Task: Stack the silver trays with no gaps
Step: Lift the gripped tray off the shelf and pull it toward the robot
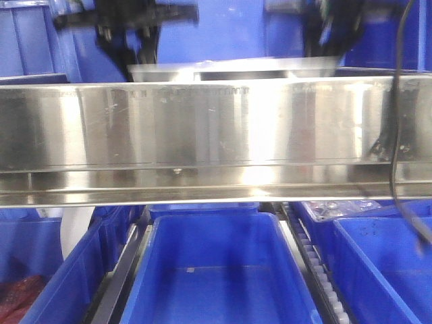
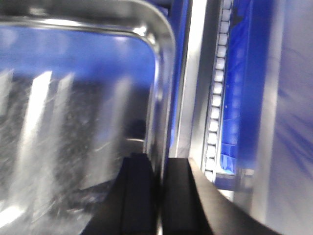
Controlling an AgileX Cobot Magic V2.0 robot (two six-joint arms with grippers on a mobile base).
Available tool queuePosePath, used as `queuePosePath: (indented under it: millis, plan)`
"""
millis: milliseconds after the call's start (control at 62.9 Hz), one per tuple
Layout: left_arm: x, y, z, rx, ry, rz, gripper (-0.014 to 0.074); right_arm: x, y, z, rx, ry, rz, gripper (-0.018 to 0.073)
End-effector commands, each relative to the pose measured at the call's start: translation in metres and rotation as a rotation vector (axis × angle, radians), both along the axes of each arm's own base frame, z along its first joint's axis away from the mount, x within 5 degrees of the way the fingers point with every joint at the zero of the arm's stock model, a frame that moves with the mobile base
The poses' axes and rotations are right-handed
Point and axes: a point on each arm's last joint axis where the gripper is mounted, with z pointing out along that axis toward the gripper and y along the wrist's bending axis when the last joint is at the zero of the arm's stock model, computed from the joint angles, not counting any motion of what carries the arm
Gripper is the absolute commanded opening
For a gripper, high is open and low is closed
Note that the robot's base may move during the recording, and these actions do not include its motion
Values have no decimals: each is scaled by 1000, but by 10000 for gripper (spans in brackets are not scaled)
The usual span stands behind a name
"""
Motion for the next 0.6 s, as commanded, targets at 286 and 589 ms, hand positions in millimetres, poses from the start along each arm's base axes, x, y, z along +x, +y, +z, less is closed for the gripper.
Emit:
queuePosePath:
  millis: [286, 589]
  plan:
    - [-67, 24, 108, 7, -199, -44, -40, -77, -5, 108, 73, -249, 45, 58]
    - [-106, 35, 108, 52, -186, -85, -40, -119, 3, 110, 51, -255, 79, 58]
